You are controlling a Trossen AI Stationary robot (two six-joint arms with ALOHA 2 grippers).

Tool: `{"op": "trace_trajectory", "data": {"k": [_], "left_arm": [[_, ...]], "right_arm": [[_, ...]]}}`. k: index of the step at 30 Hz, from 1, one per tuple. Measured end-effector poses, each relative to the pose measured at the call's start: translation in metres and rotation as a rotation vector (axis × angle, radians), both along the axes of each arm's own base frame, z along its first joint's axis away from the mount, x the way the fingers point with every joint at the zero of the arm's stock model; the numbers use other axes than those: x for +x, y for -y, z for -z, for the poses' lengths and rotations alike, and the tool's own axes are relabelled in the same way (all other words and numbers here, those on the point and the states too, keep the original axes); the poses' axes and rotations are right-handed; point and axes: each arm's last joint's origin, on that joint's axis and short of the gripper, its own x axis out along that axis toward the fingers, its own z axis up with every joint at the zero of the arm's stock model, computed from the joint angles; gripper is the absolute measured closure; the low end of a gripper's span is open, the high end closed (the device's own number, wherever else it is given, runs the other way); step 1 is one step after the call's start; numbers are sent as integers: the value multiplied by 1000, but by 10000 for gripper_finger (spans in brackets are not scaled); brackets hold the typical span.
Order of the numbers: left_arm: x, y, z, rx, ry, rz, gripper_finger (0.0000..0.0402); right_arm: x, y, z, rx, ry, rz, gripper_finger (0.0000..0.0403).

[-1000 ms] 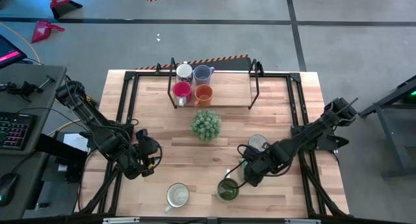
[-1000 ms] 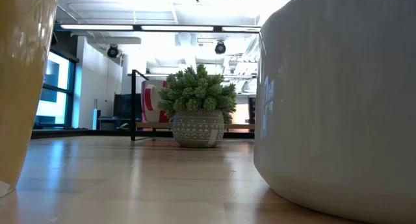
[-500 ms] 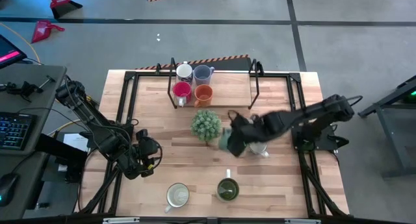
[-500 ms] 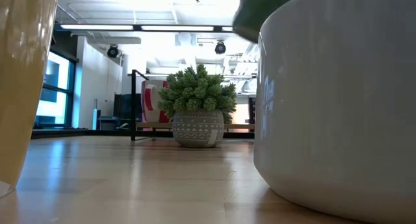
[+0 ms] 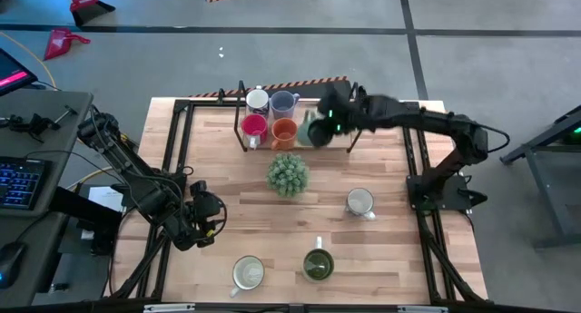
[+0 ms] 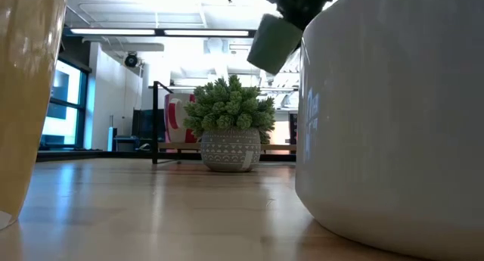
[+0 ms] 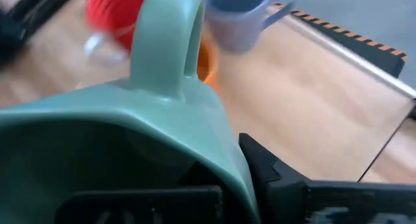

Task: Place coffee mugs
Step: Put the light green mug on the shelf

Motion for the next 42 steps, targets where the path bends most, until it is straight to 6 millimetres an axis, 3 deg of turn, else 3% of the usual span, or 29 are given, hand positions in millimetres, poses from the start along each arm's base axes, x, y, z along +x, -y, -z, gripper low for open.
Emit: {"op": "trace_trajectory", "data": {"k": [6, 12, 18, 31, 38, 42], "left_arm": [[0, 0, 0, 0, 0, 0, 211], [0, 0, 0, 0, 0, -1, 211], [0, 0, 0, 0, 0, -1, 211], [0, 0, 0, -11, 4, -13, 211], [0, 0, 0, -20, 7, -22, 211], [0, 0, 0, -20, 6, -22, 211]], "right_arm": [[-11, 54, 0, -10, 49, 87, 403], [-4, 88, 30, 57, -13, 97, 403], [3, 110, 55, 115, -93, 126, 403], [44, 152, 55, 148, -381, 43, 403], [53, 180, 64, 209, -382, 72, 403], [53, 181, 82, 281, -403, 61, 403]]}}
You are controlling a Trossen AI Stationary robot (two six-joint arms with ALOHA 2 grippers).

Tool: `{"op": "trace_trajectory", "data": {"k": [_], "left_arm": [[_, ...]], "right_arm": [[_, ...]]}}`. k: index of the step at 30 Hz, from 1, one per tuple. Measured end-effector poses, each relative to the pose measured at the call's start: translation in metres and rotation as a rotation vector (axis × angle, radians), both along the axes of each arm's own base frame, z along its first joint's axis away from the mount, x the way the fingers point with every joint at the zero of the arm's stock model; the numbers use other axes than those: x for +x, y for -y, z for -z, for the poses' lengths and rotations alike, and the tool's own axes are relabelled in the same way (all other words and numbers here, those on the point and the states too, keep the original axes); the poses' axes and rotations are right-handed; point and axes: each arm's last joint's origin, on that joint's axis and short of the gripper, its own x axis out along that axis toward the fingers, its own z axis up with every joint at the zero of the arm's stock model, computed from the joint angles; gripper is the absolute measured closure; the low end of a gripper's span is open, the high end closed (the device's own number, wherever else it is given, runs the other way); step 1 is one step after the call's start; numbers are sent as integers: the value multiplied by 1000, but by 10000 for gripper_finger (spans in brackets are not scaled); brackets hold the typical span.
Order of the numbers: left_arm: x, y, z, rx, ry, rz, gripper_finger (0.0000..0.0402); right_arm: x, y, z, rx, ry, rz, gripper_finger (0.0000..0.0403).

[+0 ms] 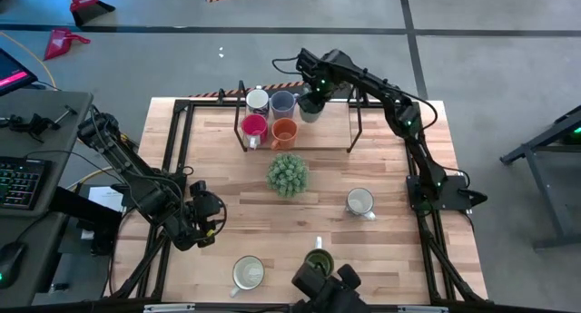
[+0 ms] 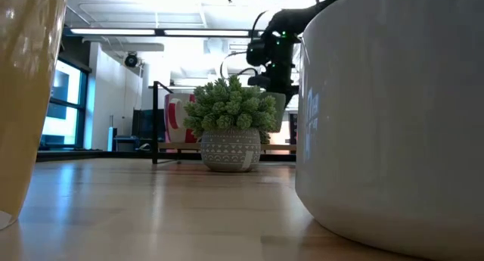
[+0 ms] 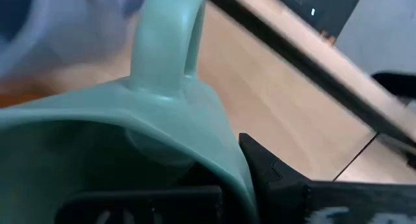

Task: Place coffee mugs
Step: Put the light green mug on the shelf

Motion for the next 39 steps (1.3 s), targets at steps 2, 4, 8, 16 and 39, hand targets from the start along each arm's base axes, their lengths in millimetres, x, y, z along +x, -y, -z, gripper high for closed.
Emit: {"op": "trace_trajectory", "data": {"k": [2, 4, 8, 16, 39], "left_arm": [[0, 0, 0, 0, 0, 0, 211], [0, 0, 0, 0, 0, 0, 211], [0, 0, 0, 1, -1, 1, 211], [0, 0, 0, 2, -1, 0, 211], [0, 0, 0, 2, -1, 0, 211]], "right_arm": [[-1, -1, 5, 21, -17, -6, 403], [-1, -1, 9, 20, -27, -7, 403], [0, 1, 9, -5, -25, -2, 403], [3, 4, 8, -52, -9, 3, 403], [5, 3, 19, -37, -18, 37, 403]]}}
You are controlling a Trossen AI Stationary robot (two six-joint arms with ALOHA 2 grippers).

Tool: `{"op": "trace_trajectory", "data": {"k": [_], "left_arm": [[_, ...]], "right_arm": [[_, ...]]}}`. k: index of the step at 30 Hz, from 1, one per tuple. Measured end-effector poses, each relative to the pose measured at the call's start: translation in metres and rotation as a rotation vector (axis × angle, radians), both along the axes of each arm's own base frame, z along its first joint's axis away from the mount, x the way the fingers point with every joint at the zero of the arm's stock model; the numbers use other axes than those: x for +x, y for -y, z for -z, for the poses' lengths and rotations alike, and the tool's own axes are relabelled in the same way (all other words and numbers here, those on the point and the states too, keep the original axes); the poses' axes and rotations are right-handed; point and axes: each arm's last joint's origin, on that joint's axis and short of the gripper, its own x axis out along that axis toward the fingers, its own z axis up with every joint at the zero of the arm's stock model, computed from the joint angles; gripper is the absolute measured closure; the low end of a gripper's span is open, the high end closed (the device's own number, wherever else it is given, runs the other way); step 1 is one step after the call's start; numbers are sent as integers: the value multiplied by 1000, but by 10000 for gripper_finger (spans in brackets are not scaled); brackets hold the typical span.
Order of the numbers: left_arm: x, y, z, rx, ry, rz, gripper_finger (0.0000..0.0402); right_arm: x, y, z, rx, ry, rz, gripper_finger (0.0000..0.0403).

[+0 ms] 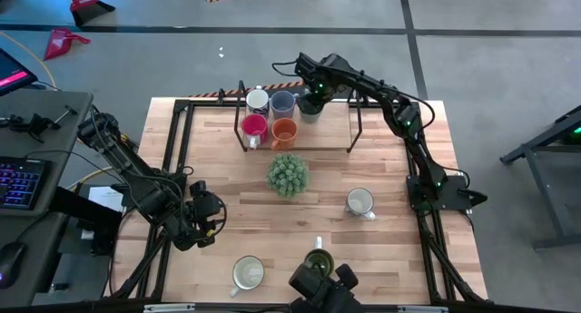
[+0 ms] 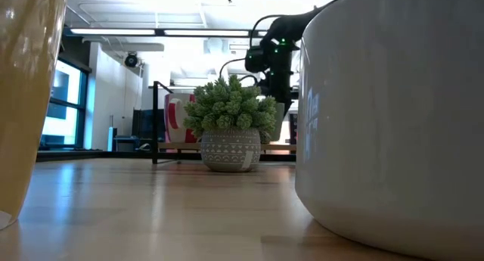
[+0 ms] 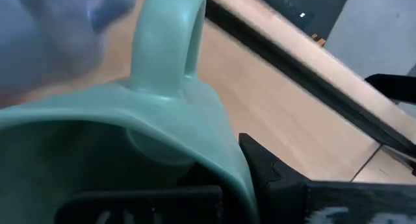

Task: Place coffee mugs
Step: Put the light green mug on the shelf

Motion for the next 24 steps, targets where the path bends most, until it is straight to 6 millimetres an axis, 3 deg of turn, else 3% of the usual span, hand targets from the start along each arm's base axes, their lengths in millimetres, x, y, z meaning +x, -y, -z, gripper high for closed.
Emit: {"op": "trace_trajectory", "data": {"k": [3, 24], "left_arm": [[0, 0, 0, 0, 0, 0, 211], [0, 0, 0, -11, -10, 5, 211]], "right_arm": [[1, -3, 9, 3, -27, -15, 403], [6, 4, 9, -50, 33, 5, 392]]}}
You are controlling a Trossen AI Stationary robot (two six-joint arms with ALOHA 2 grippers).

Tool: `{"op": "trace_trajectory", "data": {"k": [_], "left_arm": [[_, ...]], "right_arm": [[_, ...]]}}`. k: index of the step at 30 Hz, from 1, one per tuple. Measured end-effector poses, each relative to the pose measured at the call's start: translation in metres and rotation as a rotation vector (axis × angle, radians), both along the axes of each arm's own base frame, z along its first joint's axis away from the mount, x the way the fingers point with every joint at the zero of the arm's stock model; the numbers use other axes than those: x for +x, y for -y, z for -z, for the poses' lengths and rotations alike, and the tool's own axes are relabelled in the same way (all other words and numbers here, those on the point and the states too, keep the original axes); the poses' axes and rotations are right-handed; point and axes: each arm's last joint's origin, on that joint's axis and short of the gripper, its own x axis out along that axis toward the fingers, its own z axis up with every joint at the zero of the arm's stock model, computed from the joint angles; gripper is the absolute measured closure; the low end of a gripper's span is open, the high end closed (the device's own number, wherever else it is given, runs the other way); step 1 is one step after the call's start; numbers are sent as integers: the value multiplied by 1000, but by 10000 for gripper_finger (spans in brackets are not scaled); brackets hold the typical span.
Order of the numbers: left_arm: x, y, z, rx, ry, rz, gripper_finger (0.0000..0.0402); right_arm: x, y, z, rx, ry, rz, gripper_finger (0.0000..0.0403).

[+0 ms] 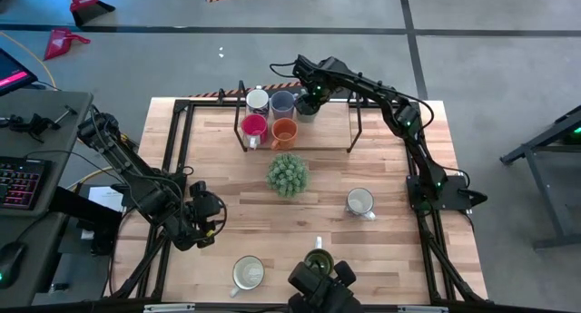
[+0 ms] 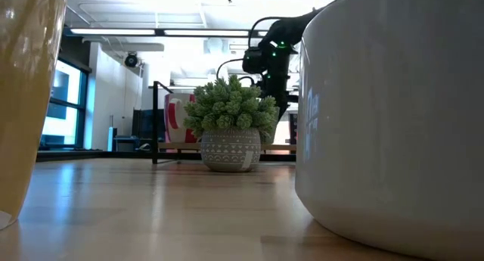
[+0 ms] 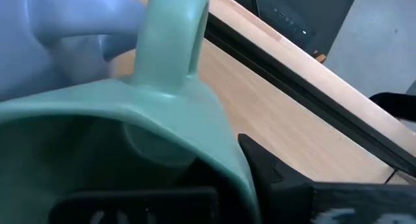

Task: Place coffee mugs
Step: Put the light green mug on the shelf, then put the green mug on the shelf

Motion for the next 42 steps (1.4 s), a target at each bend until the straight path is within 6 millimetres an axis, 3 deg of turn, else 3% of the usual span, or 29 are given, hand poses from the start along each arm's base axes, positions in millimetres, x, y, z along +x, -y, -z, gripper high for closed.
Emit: {"op": "trace_trajectory", "data": {"k": [12, 25, 31, 42], "left_arm": [[0, 0, 0, -7, -7, 4, 211], [0, 0, 0, -2, -8, 11, 211], [0, 0, 0, -5, -7, 7, 211], [0, 0, 0, -6, -7, 6, 211]], "right_arm": [[-2, -1, 1, -3, -41, -46, 362], [-2, -1, 0, -3, -39, -66, 284], [-1, -3, -1, 40, -4, -78, 267], [-17, -13, -50, -45, 59, -88, 267]]}}
